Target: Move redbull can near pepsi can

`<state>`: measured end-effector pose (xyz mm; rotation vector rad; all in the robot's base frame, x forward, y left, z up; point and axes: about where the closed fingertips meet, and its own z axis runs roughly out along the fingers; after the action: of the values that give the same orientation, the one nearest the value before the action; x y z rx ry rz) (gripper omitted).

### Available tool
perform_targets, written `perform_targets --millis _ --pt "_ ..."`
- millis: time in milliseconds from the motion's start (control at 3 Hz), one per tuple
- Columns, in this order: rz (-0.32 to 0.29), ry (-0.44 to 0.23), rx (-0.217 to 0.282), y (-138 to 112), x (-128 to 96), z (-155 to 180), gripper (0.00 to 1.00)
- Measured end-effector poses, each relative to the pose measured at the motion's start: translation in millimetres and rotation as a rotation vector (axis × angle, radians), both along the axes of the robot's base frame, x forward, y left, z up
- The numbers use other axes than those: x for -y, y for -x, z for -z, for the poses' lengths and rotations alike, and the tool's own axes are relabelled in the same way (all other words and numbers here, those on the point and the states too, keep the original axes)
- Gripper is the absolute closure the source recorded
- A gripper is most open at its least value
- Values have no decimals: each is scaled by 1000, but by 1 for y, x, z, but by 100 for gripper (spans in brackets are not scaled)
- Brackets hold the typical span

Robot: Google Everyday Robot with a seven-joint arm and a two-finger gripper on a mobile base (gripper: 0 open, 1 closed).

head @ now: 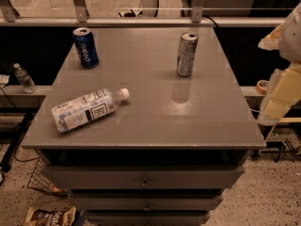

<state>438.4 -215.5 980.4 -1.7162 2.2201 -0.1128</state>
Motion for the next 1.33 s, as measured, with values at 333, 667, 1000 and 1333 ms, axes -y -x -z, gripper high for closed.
perform_targets --millis 333,667,1000,1333 --pt "0 -4 5 -1 -1 -1 0" --pt "-16 -105 4 -30 -21 9 0" --pt "-11 -254 -11 -67 -50 29 0" --pt "-11 -254 -11 -67 -50 29 0"
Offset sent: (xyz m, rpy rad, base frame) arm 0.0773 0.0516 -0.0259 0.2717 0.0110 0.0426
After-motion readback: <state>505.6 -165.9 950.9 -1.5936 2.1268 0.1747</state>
